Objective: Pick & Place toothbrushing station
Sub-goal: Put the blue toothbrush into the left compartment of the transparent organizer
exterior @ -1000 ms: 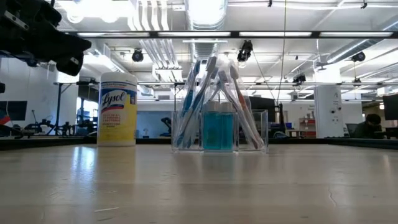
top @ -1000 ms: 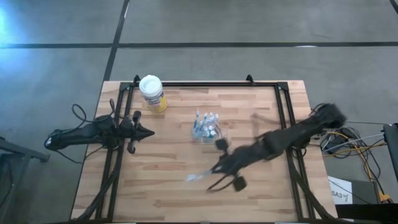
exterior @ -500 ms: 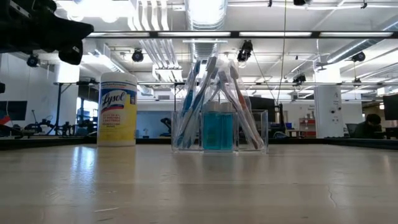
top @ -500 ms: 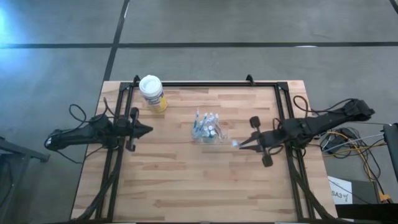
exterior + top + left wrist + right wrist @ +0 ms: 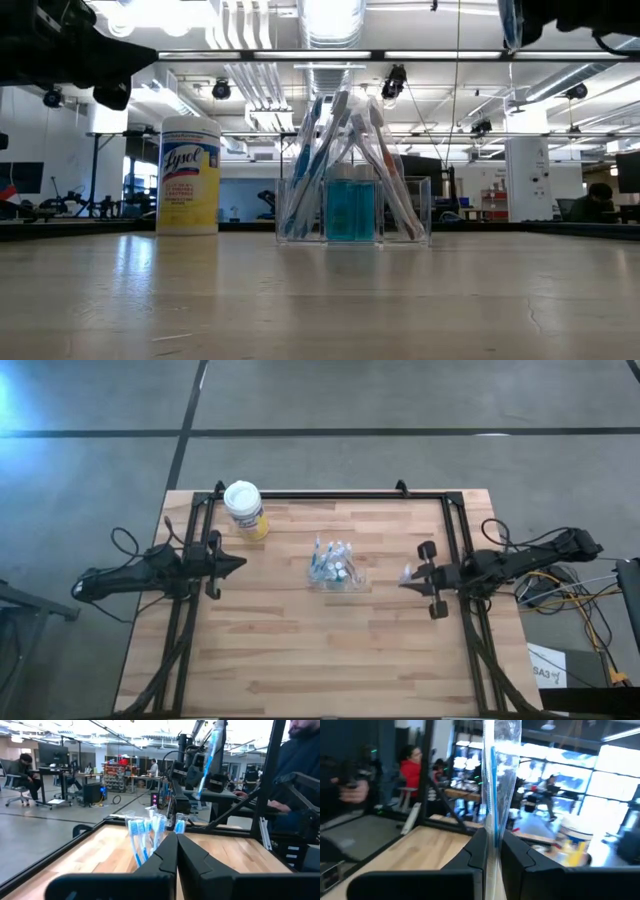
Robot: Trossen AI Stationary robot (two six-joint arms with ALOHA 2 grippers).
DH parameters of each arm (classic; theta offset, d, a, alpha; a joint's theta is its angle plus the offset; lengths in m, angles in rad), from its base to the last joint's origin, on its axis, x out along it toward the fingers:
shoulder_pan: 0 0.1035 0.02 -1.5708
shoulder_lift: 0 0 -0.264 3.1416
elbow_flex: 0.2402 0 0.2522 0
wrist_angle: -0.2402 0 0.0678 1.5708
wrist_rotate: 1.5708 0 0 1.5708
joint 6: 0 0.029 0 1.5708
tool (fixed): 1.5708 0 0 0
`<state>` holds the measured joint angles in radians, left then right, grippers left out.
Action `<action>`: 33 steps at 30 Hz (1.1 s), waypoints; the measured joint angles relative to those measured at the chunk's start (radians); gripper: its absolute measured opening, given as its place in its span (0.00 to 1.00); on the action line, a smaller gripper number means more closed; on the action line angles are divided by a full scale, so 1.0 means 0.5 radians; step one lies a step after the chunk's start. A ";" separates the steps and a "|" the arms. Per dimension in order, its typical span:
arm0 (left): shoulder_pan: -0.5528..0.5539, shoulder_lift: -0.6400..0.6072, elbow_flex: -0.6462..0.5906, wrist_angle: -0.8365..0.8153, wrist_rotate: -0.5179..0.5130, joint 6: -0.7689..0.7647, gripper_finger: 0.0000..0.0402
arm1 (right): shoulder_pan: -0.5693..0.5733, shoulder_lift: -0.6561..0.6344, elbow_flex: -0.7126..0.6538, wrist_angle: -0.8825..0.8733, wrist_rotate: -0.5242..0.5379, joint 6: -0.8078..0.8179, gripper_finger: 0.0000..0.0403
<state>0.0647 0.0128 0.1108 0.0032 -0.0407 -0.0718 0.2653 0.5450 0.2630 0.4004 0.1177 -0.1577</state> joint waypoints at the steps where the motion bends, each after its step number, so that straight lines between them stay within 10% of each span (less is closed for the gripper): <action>1: 0.000 0.000 0.000 0.000 -0.001 0.009 0.02 | 0.000 -0.046 -0.025 0.001 0.036 -0.001 0.06; 19: 0.001 0.000 -0.002 -0.060 -0.010 0.023 0.02 | -0.027 -0.755 -0.288 -0.169 0.082 0.002 0.06; 33: 0.001 0.009 -0.002 0.019 -0.024 0.145 0.02 | -0.036 -0.632 -0.450 0.206 0.235 -0.067 0.06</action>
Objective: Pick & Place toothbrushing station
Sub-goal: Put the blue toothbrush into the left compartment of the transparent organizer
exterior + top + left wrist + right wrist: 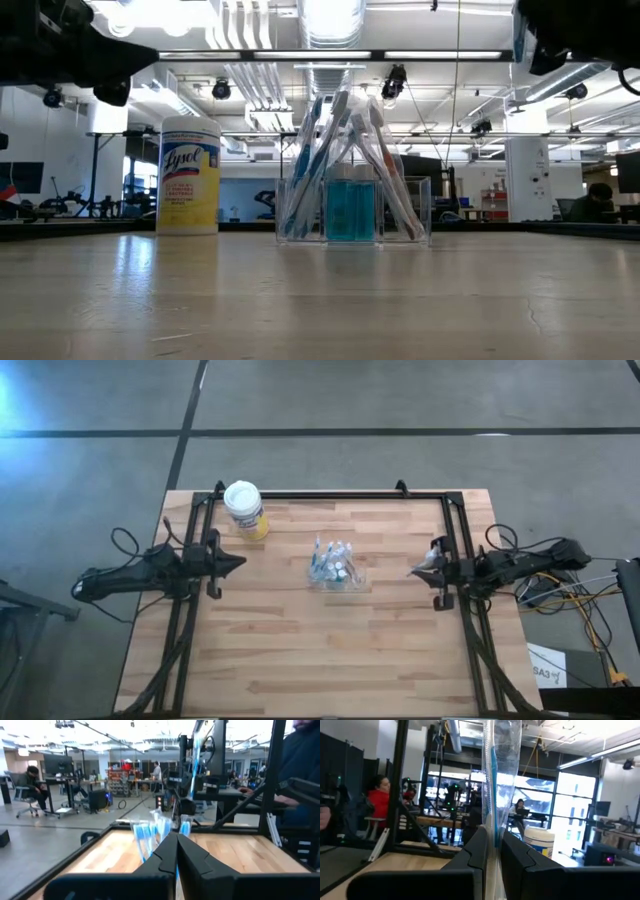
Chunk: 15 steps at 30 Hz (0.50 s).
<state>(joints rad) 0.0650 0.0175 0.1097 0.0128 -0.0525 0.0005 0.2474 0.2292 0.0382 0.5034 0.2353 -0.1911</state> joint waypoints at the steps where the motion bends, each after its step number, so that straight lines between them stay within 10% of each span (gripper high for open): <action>1: 0.000 0.009 0.000 0.013 -0.005 0.009 0.02 | 0.000 0.038 0.006 0.019 0.005 0.000 0.06; 15: 0.000 0.538 0.254 0.166 -0.111 0.090 0.12 | 0.001 0.847 0.522 0.021 0.007 0.053 0.06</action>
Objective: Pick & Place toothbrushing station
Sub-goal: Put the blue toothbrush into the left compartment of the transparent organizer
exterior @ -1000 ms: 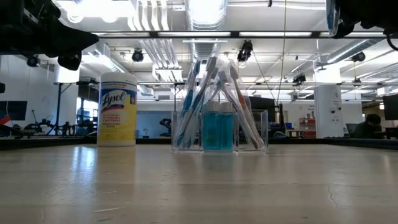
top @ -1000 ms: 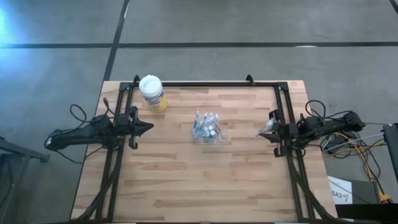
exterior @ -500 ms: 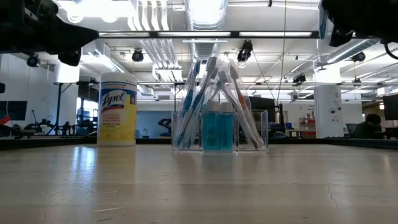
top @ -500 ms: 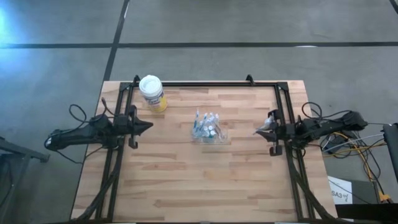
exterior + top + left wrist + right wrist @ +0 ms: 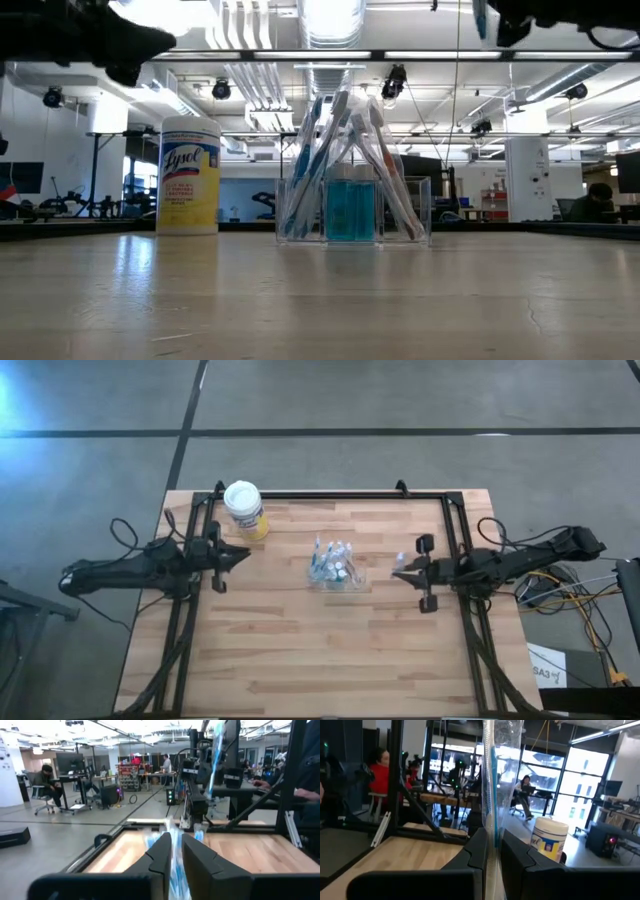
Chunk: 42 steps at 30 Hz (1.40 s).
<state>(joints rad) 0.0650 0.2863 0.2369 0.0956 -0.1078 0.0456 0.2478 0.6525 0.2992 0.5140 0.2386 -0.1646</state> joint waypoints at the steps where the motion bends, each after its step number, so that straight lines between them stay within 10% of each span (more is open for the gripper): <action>1: 0.000 0.052 0.049 0.004 0.000 0.001 0.13 | -0.001 0.064 0.047 0.002 0.000 -0.001 0.06; 17: 0.000 0.790 0.740 0.092 0.101 0.011 0.53 | -0.184 0.882 0.703 -0.074 -0.115 0.002 0.06; 29: 0.009 1.365 0.764 0.903 0.361 0.142 0.54 | -0.337 1.223 0.921 0.023 -0.349 -0.008 0.06; 42: 0.010 1.810 1.057 1.049 0.455 0.030 0.54 | -0.402 1.291 0.926 0.093 -0.373 -0.004 0.06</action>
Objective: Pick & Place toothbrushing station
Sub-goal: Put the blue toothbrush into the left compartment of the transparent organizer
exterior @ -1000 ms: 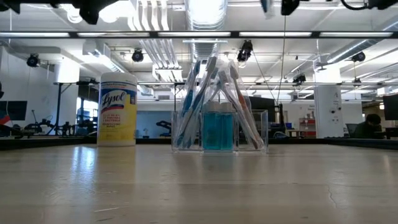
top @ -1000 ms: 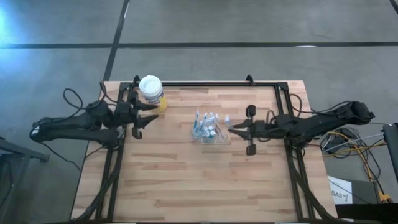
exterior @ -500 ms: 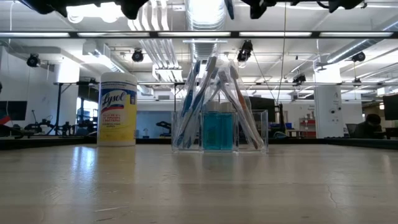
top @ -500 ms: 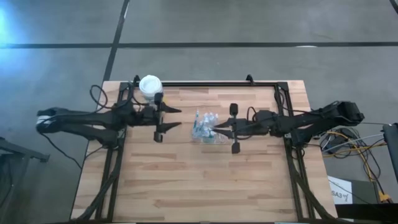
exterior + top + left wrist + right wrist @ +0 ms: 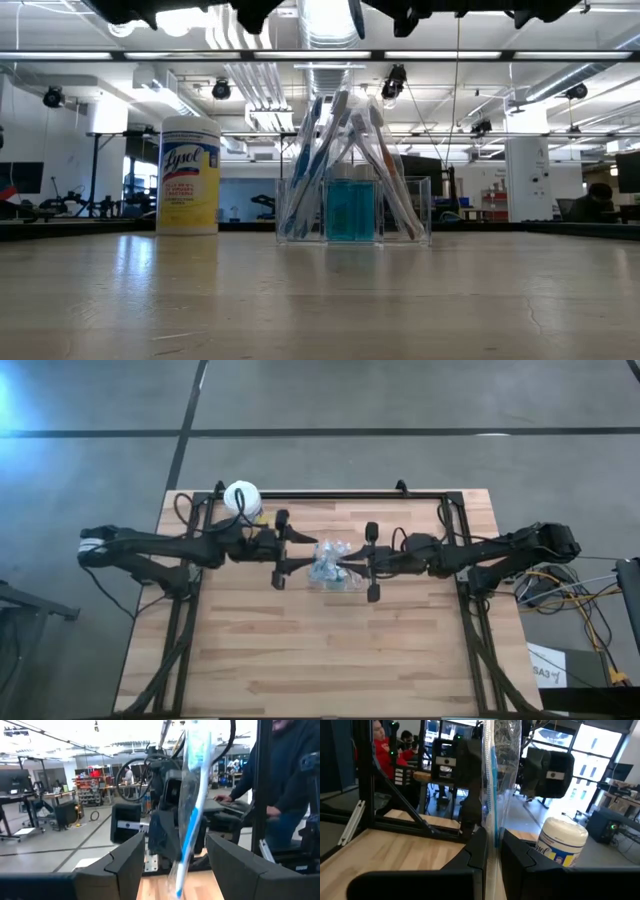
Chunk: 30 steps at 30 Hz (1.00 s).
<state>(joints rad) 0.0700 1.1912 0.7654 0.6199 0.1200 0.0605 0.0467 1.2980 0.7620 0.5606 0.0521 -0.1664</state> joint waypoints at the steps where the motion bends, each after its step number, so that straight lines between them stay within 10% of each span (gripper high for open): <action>1: 0.000 0.032 0.030 0.002 0.002 -0.014 0.54 | 0.000 0.000 0.000 0.000 0.000 0.000 0.06; 22: 0.002 0.419 0.335 -0.017 0.211 -0.009 0.54 | -0.004 0.043 -0.001 0.050 0.002 0.004 0.06; 30: 0.002 0.427 0.337 0.049 0.227 -0.003 0.33 | -0.023 0.058 -0.002 0.053 0.004 0.012 0.06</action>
<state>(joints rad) 0.0708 1.4048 0.9337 0.6446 0.2337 0.0589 0.0353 1.3270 0.7612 0.5873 0.0540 -0.1604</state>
